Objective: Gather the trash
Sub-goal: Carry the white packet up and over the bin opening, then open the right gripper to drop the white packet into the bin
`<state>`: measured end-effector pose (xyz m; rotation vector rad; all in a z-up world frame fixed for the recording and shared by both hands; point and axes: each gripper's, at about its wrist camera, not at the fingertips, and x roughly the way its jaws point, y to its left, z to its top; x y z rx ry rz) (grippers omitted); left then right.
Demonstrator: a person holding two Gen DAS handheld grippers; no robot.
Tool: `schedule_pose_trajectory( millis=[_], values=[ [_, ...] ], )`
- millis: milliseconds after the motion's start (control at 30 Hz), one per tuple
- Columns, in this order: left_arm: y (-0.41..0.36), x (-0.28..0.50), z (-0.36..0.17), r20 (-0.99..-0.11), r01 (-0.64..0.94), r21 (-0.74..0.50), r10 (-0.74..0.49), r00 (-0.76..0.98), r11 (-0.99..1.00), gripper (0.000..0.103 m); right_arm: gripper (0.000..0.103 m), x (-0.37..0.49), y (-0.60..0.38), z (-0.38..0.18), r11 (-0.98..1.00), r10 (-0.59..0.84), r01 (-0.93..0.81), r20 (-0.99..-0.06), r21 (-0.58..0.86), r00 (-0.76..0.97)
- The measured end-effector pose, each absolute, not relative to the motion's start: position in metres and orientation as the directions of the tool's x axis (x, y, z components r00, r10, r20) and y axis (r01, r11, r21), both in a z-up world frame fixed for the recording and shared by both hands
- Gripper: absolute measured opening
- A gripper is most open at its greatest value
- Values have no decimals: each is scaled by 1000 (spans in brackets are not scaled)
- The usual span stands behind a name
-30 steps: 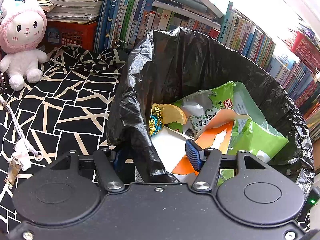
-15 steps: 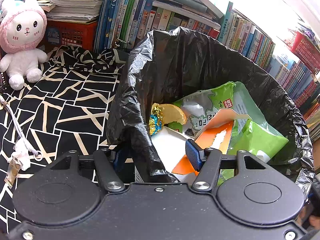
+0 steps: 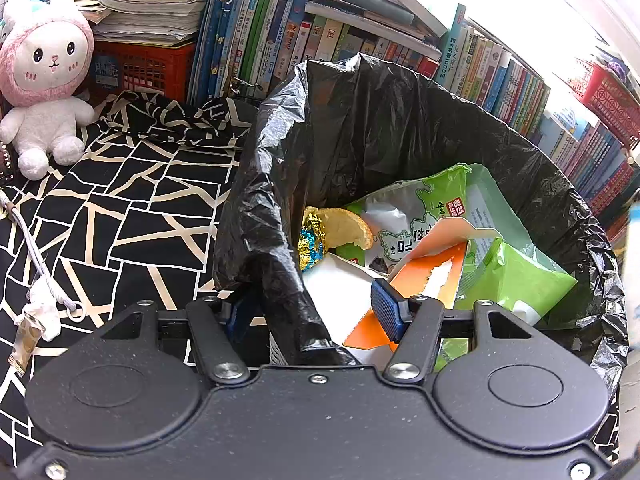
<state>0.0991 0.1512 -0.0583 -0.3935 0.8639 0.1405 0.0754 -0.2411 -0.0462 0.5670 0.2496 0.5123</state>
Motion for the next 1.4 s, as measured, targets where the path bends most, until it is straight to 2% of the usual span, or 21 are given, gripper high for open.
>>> schedule_pose_trajectory(
  millis=[133, 267, 533, 800, 1167, 1267, 1300, 1333, 1400],
  values=[
    [152, 99, -58, -763, -277, -280, -37, 646, 919, 59, 4, 72, -215, -24, 681, 593, -476, -38, 557, 804],
    [152, 99, -58, -763, -277, -280, -38, 646, 919, 59, 4, 70, -180, -13, 667, 642, -534, -36, 520, 766],
    [152, 98, -58, -762, -276, -282, -40, 647, 919, 59, 4, 81, -132, -28, 676, 682, -554, -129, 486, 720],
    [151, 98, -58, -760, -274, -285, -43, 648, 919, 60, 6, 89, -122, -47, 718, 661, -522, -214, 460, 720],
    [151, 99, -59, -760, -275, -286, -43, 648, 918, 60, 8, 87, -111, -48, 752, 646, -536, -263, 383, 717],
    [151, 98, -59, -760, -274, -287, -44, 649, 918, 60, 16, 82, -109, -47, 755, 645, -546, -257, 363, 720],
    [151, 99, -59, -760, -274, -287, -44, 649, 918, 60, 23, 81, -109, -46, 751, 649, -552, -252, 361, 718],
    [151, 99, -59, -760, -274, -287, -44, 649, 918, 60, 41, 80, -110, -45, 748, 651, -555, -243, 363, 719],
    [151, 98, -59, -760, -275, -288, -44, 649, 917, 60, 51, 77, -115, -43, 738, 660, -564, -223, 371, 717]
  ],
)
